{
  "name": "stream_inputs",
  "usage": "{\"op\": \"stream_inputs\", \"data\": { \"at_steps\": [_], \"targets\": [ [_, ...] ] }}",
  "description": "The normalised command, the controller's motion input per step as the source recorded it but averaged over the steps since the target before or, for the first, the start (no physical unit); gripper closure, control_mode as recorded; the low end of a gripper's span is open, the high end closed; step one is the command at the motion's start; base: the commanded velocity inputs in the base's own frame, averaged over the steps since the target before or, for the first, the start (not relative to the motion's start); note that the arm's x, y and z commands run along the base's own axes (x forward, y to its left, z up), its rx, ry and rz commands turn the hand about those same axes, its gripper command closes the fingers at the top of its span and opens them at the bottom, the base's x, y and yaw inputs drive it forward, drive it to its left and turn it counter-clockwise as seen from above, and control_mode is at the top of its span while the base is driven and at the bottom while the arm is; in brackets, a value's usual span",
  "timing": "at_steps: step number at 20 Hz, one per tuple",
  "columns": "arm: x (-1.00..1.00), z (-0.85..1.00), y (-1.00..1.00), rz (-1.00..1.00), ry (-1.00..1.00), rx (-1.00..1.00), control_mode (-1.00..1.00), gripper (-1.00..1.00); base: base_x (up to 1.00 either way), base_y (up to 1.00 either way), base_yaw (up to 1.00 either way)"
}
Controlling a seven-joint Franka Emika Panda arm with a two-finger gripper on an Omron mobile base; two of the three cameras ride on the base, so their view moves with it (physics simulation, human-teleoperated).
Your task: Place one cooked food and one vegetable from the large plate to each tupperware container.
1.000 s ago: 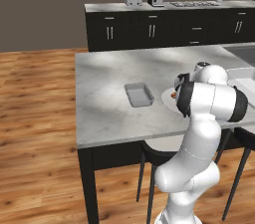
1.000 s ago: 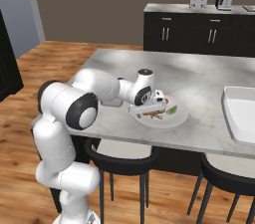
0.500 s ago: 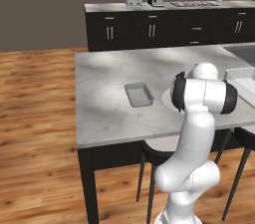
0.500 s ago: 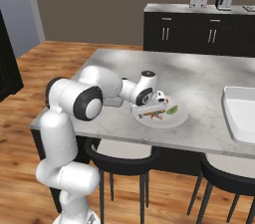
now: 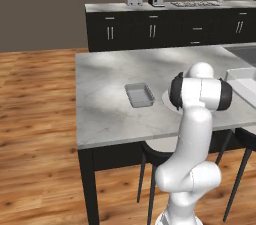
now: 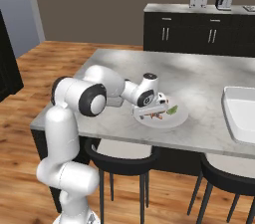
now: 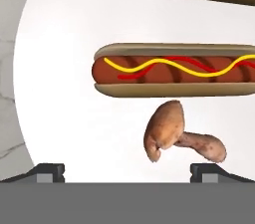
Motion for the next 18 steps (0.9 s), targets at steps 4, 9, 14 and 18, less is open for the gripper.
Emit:
{"op": "stream_inputs", "data": {
  "at_steps": [4,9,14,18],
  "targets": [
    [0.03,-0.08,-0.06,0.0,0.0,0.01,-1.0,-1.0,0.0,0.0,0.0],
    [0.09,-0.01,0.0,0.0,0.0,0.0,-1.0,-1.0,0.0,0.0,0.0],
    [0.14,-0.06,0.0,0.0,0.0,0.0,-1.0,-1.0,0.0,0.0,0.0],
    [0.18,-0.1,0.0,0.0,-0.01,0.0,-1.0,-1.0,0.0,0.0,0.0]
  ]
}}
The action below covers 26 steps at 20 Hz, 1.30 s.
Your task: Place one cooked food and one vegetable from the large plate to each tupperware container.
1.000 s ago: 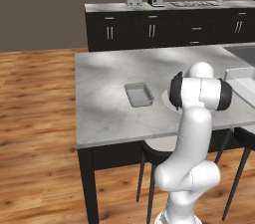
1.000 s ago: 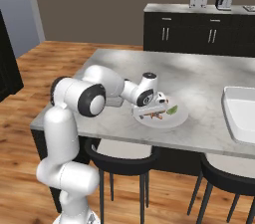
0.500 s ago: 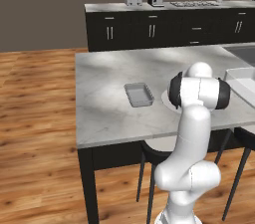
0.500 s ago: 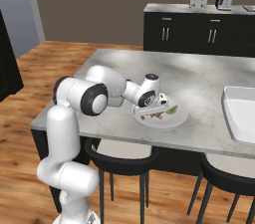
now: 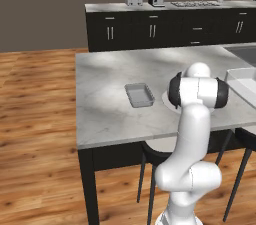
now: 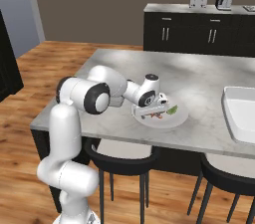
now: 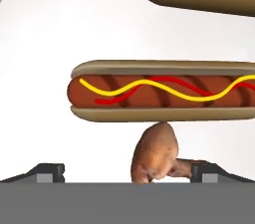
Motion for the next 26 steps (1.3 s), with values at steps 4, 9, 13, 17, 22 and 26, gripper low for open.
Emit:
{"op": "stream_inputs", "data": {
  "at_steps": [4,9,13,17,22,26],
  "targets": [
    [0.2,-0.06,0.0,0.0,-0.03,0.0,-1.0,-1.0,0.0,0.0,0.0],
    [0.07,0.0,-0.02,0.0,-0.01,0.0,-1.0,-1.0,0.0,0.0,0.0],
    [0.0,0.0,-0.16,0.0,0.0,0.0,-1.0,-1.0,0.0,0.0,0.0],
    [0.02,-0.03,-0.16,0.0,0.0,0.0,-1.0,-1.0,0.0,0.0,0.0],
    [0.16,-0.11,0.0,0.0,0.0,0.0,-1.0,-1.0,0.0,0.0,0.0],
    [0.02,-0.04,0.0,0.0,0.0,0.0,-1.0,-1.0,0.0,0.0,0.0]
  ]
}}
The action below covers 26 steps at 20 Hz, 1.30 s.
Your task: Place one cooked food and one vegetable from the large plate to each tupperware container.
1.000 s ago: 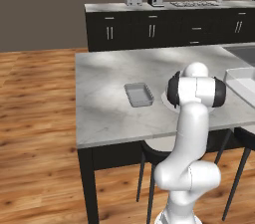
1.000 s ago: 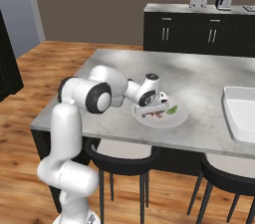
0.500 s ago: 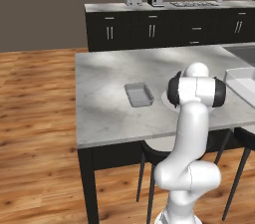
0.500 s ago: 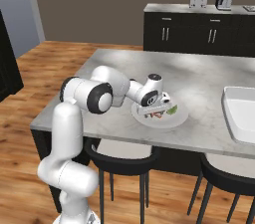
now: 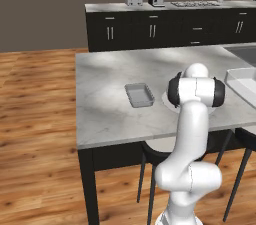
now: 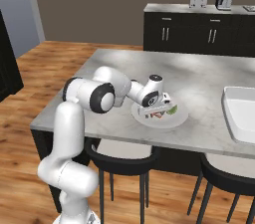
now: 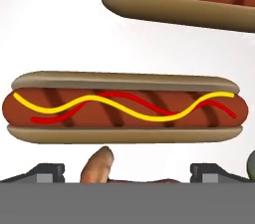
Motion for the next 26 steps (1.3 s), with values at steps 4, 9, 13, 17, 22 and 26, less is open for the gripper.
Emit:
{"op": "stream_inputs", "data": {
  "at_steps": [4,9,13,17,22,26],
  "targets": [
    [0.0,-0.01,0.0,0.0,0.0,0.0,-1.0,1.0,0.0,0.0,0.0],
    [0.0,0.0,0.0,0.0,0.0,0.0,-1.0,1.0,0.0,0.0,0.0],
    [-0.07,0.05,0.13,0.0,0.0,-0.02,-1.0,1.0,0.0,0.0,0.0],
    [-0.15,0.22,0.36,-0.02,0.0,-0.06,-1.0,1.0,0.0,0.0,0.0],
    [-0.27,0.63,0.73,-0.01,0.0,0.0,-1.0,1.0,0.0,0.0,0.0],
    [0.04,0.94,1.0,0.03,0.03,0.01,-1.0,1.0,0.0,0.0,0.0]
  ]
}}
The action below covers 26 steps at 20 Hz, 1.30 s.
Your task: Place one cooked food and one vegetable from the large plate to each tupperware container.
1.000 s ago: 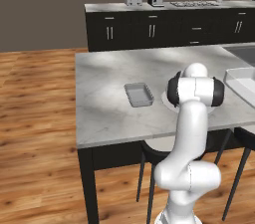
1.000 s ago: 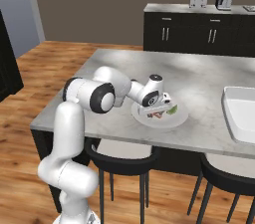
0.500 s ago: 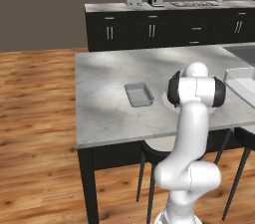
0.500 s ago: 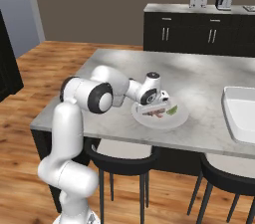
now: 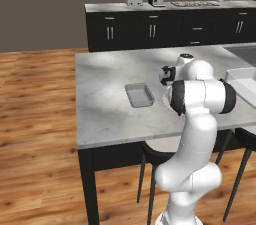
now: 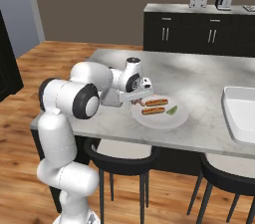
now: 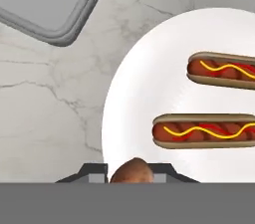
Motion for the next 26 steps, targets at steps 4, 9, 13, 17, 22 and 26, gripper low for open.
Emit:
{"op": "stream_inputs", "data": {
  "at_steps": [4,9,13,17,22,26],
  "targets": [
    [0.63,0.46,1.0,0.1,0.16,0.07,-1.0,1.0,0.0,0.0,0.0],
    [0.99,0.0,0.61,0.2,0.3,0.01,-1.0,1.0,0.0,0.0,0.0],
    [0.69,-0.06,0.44,0.08,0.13,0.0,-1.0,1.0,0.0,0.0,0.0],
    [0.63,-0.21,0.4,0.16,0.03,0.0,-1.0,1.0,0.0,0.0,0.0],
    [0.12,-0.23,-0.03,0.31,0.13,-0.01,-1.0,1.0,0.0,0.0,0.0],
    [-0.87,-0.21,-0.01,0.42,-0.05,0.03,-1.0,1.0,0.0,0.0,0.0]
  ]
}}
